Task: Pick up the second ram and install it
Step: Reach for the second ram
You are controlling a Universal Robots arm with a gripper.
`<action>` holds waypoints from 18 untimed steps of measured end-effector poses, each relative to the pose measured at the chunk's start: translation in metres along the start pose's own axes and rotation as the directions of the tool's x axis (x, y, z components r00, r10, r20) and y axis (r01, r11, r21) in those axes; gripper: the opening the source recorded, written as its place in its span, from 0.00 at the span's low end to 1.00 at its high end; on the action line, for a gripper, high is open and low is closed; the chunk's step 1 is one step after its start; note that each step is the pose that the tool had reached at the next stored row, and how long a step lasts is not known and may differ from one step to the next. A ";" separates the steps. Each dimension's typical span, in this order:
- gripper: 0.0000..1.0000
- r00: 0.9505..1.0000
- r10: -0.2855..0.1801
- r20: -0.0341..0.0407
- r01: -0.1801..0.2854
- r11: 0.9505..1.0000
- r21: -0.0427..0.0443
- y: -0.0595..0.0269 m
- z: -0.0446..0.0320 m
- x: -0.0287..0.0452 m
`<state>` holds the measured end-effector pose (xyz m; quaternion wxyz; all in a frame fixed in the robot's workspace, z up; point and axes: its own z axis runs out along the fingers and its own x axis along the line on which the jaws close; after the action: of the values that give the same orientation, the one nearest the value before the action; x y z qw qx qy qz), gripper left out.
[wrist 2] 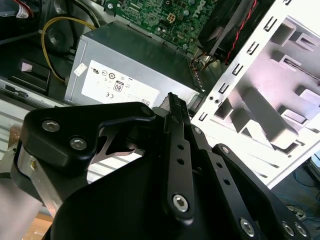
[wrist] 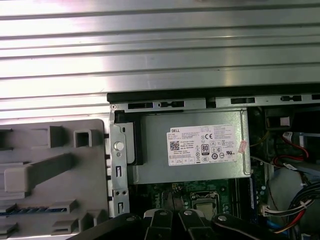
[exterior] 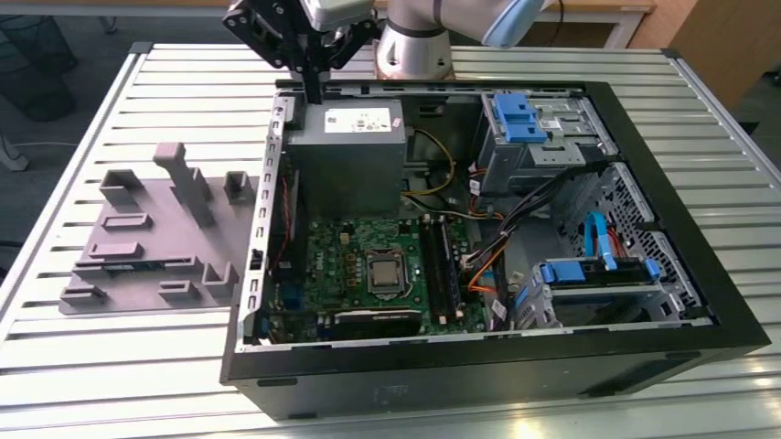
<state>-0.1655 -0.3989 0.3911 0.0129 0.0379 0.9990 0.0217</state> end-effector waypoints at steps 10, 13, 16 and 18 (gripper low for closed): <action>0.11 1.000 0.000 0.000 0.000 1.000 0.000 -0.0004 -0.0002 0.0053; 0.11 1.000 0.000 0.000 0.000 1.000 0.000 -0.0005 -0.0002 0.0064; 0.11 1.000 0.000 0.000 0.000 1.000 0.000 -0.0006 -0.0002 0.0075; 0.11 1.000 0.000 0.000 0.000 1.000 0.000 -0.0006 -0.0002 0.0083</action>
<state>-0.1738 -0.3989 0.3911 0.0129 0.0379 0.9990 0.0217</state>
